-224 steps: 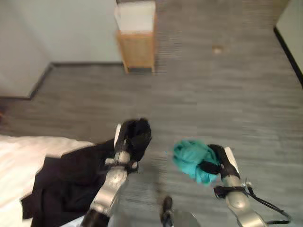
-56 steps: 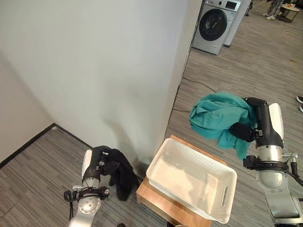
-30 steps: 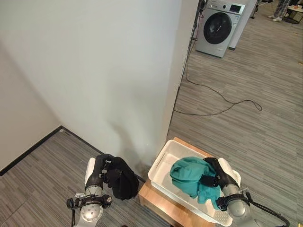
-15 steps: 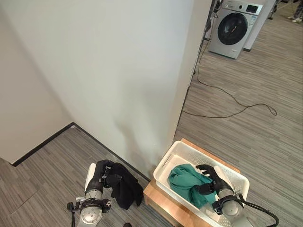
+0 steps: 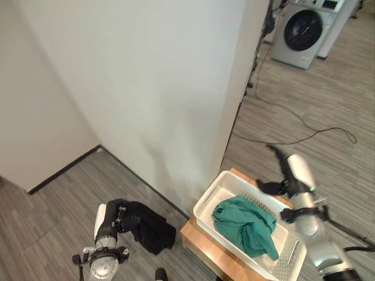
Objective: Pick up bed clothes into laundry basket.
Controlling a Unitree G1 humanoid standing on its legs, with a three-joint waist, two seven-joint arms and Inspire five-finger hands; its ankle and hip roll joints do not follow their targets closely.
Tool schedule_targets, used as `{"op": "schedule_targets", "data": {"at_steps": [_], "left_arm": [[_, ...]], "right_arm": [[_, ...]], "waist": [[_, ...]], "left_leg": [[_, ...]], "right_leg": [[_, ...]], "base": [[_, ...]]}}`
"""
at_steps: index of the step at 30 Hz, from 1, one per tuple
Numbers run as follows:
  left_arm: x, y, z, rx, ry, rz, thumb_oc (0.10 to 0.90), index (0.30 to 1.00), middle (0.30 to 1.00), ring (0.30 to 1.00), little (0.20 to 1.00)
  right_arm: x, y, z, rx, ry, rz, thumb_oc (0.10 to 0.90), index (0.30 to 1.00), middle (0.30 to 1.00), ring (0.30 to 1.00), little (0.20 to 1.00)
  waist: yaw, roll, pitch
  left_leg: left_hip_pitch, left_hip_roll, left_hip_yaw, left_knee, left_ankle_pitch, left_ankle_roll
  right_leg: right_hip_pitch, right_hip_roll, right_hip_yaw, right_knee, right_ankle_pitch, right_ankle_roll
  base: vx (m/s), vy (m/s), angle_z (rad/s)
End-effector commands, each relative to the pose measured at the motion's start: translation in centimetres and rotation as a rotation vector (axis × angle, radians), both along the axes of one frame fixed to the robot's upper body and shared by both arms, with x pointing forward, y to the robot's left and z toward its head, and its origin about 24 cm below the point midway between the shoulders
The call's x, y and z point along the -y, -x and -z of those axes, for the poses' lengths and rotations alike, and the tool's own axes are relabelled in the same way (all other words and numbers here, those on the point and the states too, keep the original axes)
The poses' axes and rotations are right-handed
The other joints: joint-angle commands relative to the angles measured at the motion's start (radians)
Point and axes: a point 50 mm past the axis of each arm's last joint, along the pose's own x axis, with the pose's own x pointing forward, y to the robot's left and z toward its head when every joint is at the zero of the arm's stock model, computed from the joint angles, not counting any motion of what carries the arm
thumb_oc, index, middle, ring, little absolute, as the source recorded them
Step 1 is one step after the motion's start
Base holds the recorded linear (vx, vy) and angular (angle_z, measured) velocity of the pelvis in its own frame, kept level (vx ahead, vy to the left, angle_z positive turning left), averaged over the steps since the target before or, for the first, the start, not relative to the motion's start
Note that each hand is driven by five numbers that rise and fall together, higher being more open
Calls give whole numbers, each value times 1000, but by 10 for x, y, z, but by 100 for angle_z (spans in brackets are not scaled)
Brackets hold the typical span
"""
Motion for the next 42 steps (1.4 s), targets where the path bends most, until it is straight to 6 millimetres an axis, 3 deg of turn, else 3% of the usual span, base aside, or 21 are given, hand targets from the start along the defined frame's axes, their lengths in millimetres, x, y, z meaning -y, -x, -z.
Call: {"op": "schedule_targets", "data": {"at_steps": [1,3,6,7,10,11,12,13,17,18,19,21,22,23,26,28,29,31,34,37,42], "left_arm": [[-8,-35,-58,326,-68,11,400,300,300,300,300],[-6,-38,-63,355,-76,14,400,300,300,300,300],[-2,-46,-75,401,-99,48,400,300,300,300,300],[0,-58,-92,459,-154,96,400,300,300,300,300],[1,-65,-103,500,-179,121,400,300,300,300,300],[-1,-77,-133,611,-223,145,400,300,300,300,300],[-2,-81,-146,660,-234,147,400,300,300,300,300],[-5,-85,-162,717,-247,147,400,300,300,300,300],[0,-90,-232,996,-269,189,400,300,300,300,300],[3,-88,-250,1070,-279,208,400,300,300,300,300],[7,-81,-280,1197,-240,245,400,300,300,300,300],[8,-78,-293,1244,-216,267,400,300,300,300,300],[10,-76,-316,1304,-199,326,400,300,300,300,300],[10,-76,-317,1306,-200,327,400,300,300,300,300],[11,-80,-355,1357,-206,399,400,300,300,300,300],[11,-80,-378,1388,-222,414,400,300,300,300,300],[12,-81,-380,1390,-226,418,400,300,300,300,300],[15,-82,-410,1438,-218,434,400,300,300,300,300],[17,-84,-425,1461,-205,434,400,300,300,300,300],[33,-87,-460,1531,-197,429,400,300,300,300,300],[46,-86,-496,1595,-310,335,400,300,300,300,300]], "right_arm": [[-3,2,-90,461,60,-14,800,900,900,900,900],[-1,5,-98,494,66,-13,800,900,900,900,900],[14,9,-101,492,94,49,800,900,900,900,900],[28,15,-90,452,107,124,800,900,900,900,900],[35,19,-81,420,101,162,800,900,900,900,900],[42,18,-62,343,87,211,800,900,900,900,900],[44,17,-53,301,90,224,800,900,900,900,900],[45,15,-45,261,89,232,800,900,900,900,900],[52,4,-14,116,91,274,800,900,900,900,900],[56,1,-2,50,103,289,800,900,900,900,900],[63,1,24,-88,122,320,800,900,900,900,900],[66,1,35,-147,131,334,800,900,900,900,900],[73,4,60,-283,143,368,800,900,900,900,900],[72,3,61,-281,140,368,800,900,900,900,900],[77,11,95,-470,156,396,800,900,900,900,900],[78,24,126,-624,160,422,800,900,900,900,900],[77,22,127,-621,155,420,800,900,900,900,900],[68,34,156,-767,164,402,800,900,900,900,900],[63,42,170,-825,152,392,800,900,900,900,900],[52,60,193,-927,129,372,800,900,900,900,900],[45,68,204,-946,54,360,800,900,900,900,900]], "waist": [[-34,-53,-44],[-58,-47,-65],[-111,-22,-91],[-128,-23,-104],[-130,-31,-104],[-145,-45,-87],[-144,-39,-78],[-135,-35,-69],[-76,-16,-67],[-57,-13,-71],[-23,1,-84],[-6,4,-91],[25,7,-109],[26,5,-109],[52,4,-134],[61,22,-144],[63,19,-141],[58,41,-143],[53,50,-141],[28,67,-101],[34,74,-77]], "left_leg": [[67,29,-82,332,-199,-21],[126,23,-123,308,-209,-21],[247,32,-125,76,-316,15],[283,30,-106,-44,-300,25],[311,17,-107,-128,-270,31],[317,-2,-109,-164,-259,41],[316,1,-99,-164,-257,49],[307,-1,-89,-164,-242,60],[253,-11,-15,-163,-189,91],[235,-12,3,-163,-172,96],[208,-1,40,-155,-156,99],[192,4,63,-152,-143,98],[168,11,97,-147,-121,90],[165,10,99,-149,-114,90],[153,27,143,-143,-97,70],[152,48,164,-136,-75,55],[153,51,165,-136,-74,53],[152,91,184,-124,-39,27],[148,111,181,-116,-24,15],[80,153,134,35,-25,-1],[0,57,-54,1,-19,-1]], "right_leg": [[22,-26,-13,13,-145,49],[-17,-20,-7,13,-125,61],[-93,-11,0,13,-94,94],[-121,-28,-12,21,-55,116],[-139,-38,-11,25,-33,135],[-175,-46,21,39,12,175],[-188,-38,34,62,5,189],[-201,-38,30,99,-12,193],[-118,-90,-57,242,-114,144],[-90,-117,-72,279,-124,139],[-25,-173,-105,320,-136,138],[6,-206,-125,328,-125,143],[65,-240,-154,306,-102,163],[65,-239,-154,298,-93,161],[133,-210,-175,158,-107,186],[148,-182,-184,86,-124,191],[151,-178,-184,81,-122,189],[167,-135,-168,25,-134,181],[168,-105,-154,14,-154,173],[169,-65,-149,13,-193,138],[153,-51,-120,13,-200,126]], "base": [[-203,60,-19],[-254,180,-2],[-294,264,-6],[-235,213,-3],[-216,137,13],[-320,139,0],[-467,160,-12],[-412,79,-23],[-449,43,-94],[-553,-23,-53],[-430,-39,-38],[-323,-88,-29],[-284,-108,-32],[-230,-127,-52],[-110,-135,-47],[-76,-161,-35],[-84,-224,-70],[-99,-225,-63],[-85,-162,-51],[-139,-174,-52],[-57,-61,-10]]}}
